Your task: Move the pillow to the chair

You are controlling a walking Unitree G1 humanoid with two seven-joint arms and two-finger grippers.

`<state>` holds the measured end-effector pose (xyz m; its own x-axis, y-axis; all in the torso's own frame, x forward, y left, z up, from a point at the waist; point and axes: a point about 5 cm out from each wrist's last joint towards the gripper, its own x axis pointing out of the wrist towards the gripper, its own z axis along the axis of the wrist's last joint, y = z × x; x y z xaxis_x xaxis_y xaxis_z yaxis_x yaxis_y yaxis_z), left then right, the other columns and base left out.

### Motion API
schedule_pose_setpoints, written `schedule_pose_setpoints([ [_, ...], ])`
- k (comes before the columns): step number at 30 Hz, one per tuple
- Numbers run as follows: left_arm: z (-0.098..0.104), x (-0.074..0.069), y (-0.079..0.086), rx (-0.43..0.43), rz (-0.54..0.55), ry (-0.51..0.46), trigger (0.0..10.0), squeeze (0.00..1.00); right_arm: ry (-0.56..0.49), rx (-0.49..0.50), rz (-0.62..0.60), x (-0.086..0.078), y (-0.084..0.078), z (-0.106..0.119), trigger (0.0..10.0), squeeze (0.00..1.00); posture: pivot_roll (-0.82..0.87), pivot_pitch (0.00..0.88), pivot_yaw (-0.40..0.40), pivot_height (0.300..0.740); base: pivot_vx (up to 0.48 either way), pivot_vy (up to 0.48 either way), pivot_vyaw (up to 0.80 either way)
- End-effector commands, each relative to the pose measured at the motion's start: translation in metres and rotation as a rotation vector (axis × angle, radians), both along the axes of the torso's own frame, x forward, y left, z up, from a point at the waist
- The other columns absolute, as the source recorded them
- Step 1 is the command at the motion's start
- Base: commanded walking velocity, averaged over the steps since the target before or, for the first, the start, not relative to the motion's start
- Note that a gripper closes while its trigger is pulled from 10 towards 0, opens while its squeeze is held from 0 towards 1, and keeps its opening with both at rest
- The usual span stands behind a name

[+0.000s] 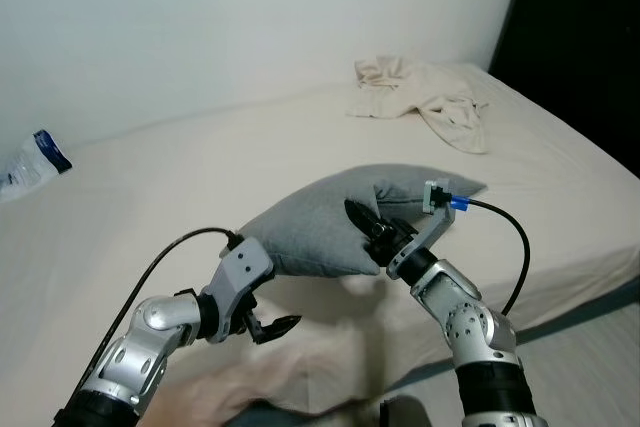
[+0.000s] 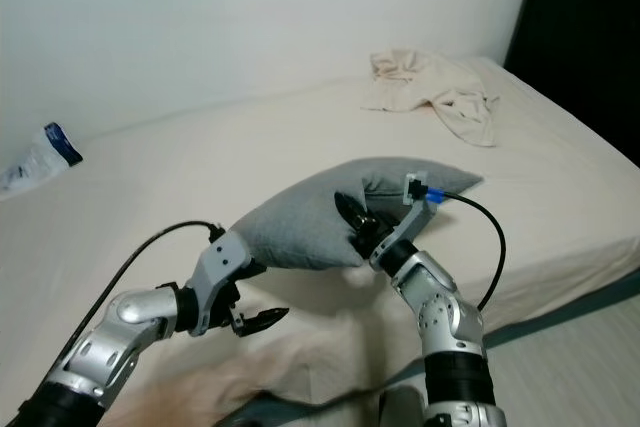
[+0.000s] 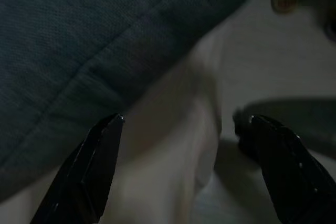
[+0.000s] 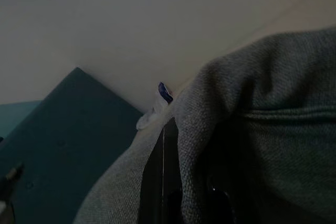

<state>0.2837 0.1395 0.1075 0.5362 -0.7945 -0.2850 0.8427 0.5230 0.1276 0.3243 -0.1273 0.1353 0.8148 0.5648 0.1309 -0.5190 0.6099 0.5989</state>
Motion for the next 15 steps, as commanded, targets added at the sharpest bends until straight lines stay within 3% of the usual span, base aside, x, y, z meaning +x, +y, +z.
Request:
schedule_pose_setpoints([
  [1, 0.004, 0.004, 0.006, -0.032, 0.052, -0.004, 10.0, 0.0, -0.083, 0.041, 0.024, 0.001, 0.006, 0.018, 0.0, 0.0, -0.09, 0.045, 0.073, 0.674, 0.0, 0.0, 0.0],
  [2, 0.004, 0.004, 0.006, -0.032, 0.052, -0.004, 10.0, 0.0, -0.083, 0.041, 0.024, 0.001, 0.006, 0.018, 0.0, 0.0, -0.09, 0.045, 0.073, 0.674, 0.0, 0.0, 0.0],
  [4, 0.013, 0.021, 0.009, -0.085, 0.225, -0.061, 10.0, 0.0, -0.084, 0.042, 0.003, 0.003, 0.003, 0.019, 0.0, 0.0, -0.09, 0.044, 0.071, 0.693, 0.0, 0.0, 0.0],
  [5, 0.013, 0.021, 0.009, -0.085, 0.225, -0.061, 10.0, 0.0, -0.084, 0.042, 0.003, 0.003, 0.003, 0.019, 0.0, 0.0, -0.09, 0.044, 0.071, 0.693, 0.0, 0.0, 0.0],
  [9, 0.016, 0.032, 0.014, -0.108, 0.381, -0.091, 10.0, 0.0, -0.084, 0.037, -0.008, 0.003, 0.001, 0.019, 0.0, 0.0, -0.09, 0.044, 0.069, 0.717, 0.0, 0.0, 0.0],
  [10, 0.016, 0.037, 0.018, -0.149, 0.472, -0.085, 10.0, 0.0, -0.083, 0.032, -0.018, 0.004, -0.001, 0.019, 0.0, 0.0, -0.09, 0.044, 0.069, 0.727, 0.0, 0.0, 0.0],
  [13, 0.016, 0.04, 0.023, -0.171, 0.548, -0.086, 10.0, 0.0, -0.082, 0.026, -0.028, 0.004, -0.003, 0.019, 0.0, 0.0, -0.1, 0.044, 0.068, 0.736, 0.0, 0.0, 0.0],
  [14, 0.011, 0.042, 0.03, -0.172, 0.65, -0.076, 10.0, 0.0, -0.073, 0.006, -0.064, 0.006, -0.008, 0.017, 0.0, 0.0, -0.1, 0.043, 0.068, 0.74, 0.0, 0.0, 0.0],
  [15, 0.011, 0.042, 0.03, -0.172, 0.65, -0.076, 10.0, 0.0, -0.073, 0.006, -0.064, 0.006, -0.008, 0.017, 0.0, 0.0, -0.1, 0.043, 0.068, 0.74, 0.0, 0.0, 0.0],
])
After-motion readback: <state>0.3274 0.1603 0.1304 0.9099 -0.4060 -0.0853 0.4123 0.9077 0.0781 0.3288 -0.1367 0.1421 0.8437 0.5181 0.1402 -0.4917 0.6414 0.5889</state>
